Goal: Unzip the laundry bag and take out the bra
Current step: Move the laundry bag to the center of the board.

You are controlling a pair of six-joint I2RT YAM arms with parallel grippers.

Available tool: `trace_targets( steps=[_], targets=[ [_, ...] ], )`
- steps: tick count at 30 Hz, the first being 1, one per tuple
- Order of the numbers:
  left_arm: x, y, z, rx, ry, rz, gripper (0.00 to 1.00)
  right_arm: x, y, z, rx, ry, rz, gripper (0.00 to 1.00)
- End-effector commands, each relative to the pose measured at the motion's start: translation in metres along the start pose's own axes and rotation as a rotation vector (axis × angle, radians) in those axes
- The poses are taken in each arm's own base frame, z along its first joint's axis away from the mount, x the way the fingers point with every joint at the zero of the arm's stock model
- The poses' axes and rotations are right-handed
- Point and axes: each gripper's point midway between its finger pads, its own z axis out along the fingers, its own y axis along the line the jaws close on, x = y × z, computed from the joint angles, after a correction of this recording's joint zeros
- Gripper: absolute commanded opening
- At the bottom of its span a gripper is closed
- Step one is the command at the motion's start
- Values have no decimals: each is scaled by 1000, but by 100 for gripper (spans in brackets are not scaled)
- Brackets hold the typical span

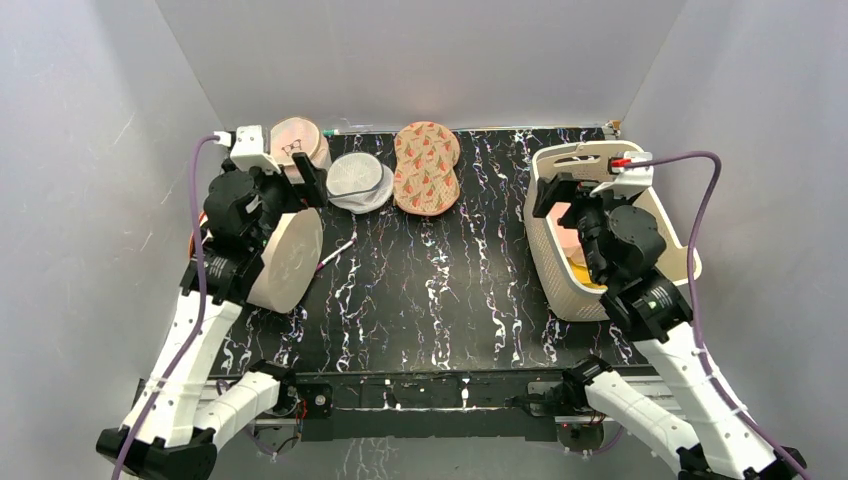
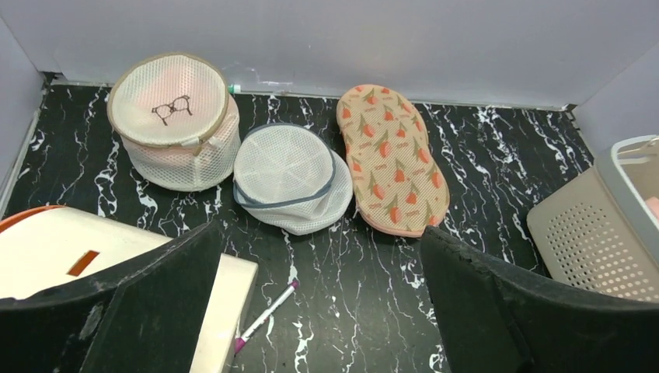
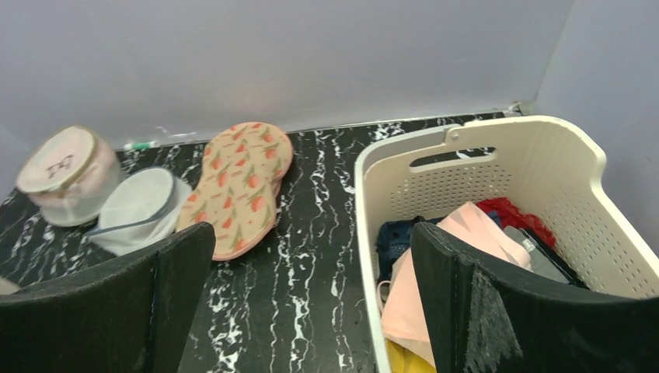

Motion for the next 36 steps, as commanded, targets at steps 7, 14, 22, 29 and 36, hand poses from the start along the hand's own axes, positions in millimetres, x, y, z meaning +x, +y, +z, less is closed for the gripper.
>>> trace_targets(
  steps=[7, 14, 22, 29, 36],
  targets=[
    [20, 3, 46, 40, 15, -28, 98, 8, -34, 39, 159, -15, 109, 98],
    [46, -21, 67, 146, 92, 9, 98, 14, -14, 55, 6, 16, 179, 98],
    [75, -63, 75, 299, 176, 59, 98, 13, 40, 64, -301, 76, 221, 98],
    [79, -69, 76, 313, 177, 92, 98, 61, 114, 77, -449, 250, 116, 98],
    [63, -51, 69, 220, 72, 107, 98, 121, 171, 110, -503, 425, 100, 97]
  ],
)
